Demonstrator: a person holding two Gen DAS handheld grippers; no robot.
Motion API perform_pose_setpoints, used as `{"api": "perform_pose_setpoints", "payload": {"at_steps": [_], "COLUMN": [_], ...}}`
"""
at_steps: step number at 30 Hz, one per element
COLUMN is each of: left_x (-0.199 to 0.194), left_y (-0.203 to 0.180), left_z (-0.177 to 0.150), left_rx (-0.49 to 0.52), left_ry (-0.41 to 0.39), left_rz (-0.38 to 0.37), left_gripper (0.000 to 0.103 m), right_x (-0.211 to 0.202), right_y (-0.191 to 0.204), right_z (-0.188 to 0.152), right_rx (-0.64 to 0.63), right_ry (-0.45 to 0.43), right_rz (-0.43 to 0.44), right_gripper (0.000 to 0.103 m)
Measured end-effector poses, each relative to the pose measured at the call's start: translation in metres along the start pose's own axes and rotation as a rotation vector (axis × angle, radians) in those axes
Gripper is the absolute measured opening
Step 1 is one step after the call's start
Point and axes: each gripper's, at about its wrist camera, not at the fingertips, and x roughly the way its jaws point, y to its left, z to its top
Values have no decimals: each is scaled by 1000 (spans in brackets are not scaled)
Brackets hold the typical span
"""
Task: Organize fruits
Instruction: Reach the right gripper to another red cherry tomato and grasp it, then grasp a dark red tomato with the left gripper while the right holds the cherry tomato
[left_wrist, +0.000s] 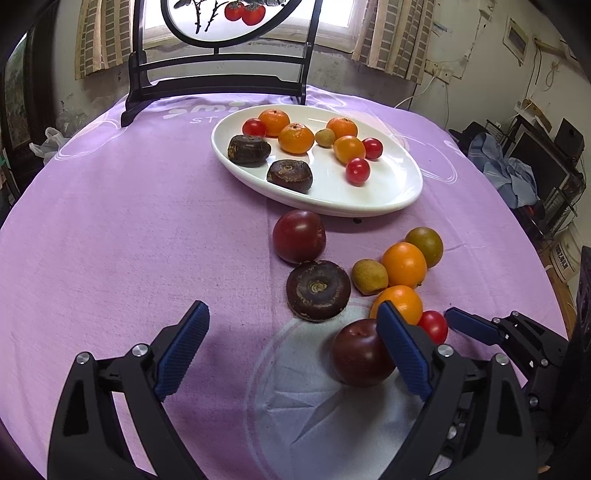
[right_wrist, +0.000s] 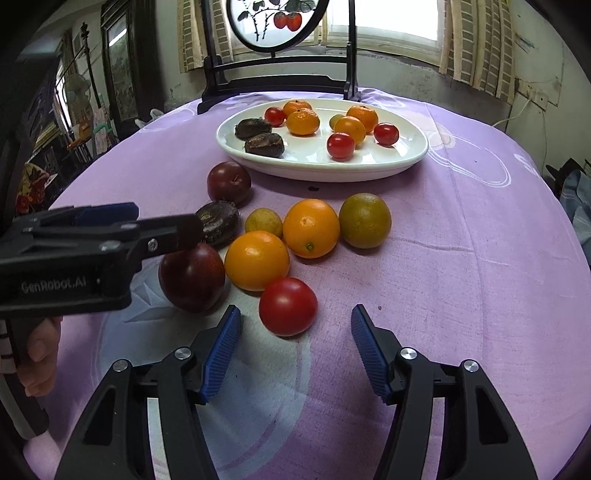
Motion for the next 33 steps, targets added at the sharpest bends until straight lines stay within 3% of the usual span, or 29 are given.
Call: {"api": "perform_pose_setpoints", "payload": {"at_steps": [3, 12, 20, 27, 33], "left_x": [0, -7, -12, -4, 4], "left_y": [-2, -5, -27, -33, -37], "left_z": [-1, -2, -10, -16, -22], "left_rx": [4, 12, 145, 173, 182], "left_ry": [0, -11, -39, -13, 35], "left_rz": [-3, -23, 1, -3, -34], "left_gripper": [90, 90, 90, 89, 77], "right_x": [-2, -7, -14, -13, -16], "right_y": [-4, -12, -20, -25, -25], "right_z": [2, 3, 4, 4, 5], "right_rx": [29, 69, 92, 108, 106], "right_ry": [-13, -10, -10, 0, -12], "right_rz": [27, 1, -17, -31, -36], "right_gripper": [31, 31, 31, 31, 31]}}
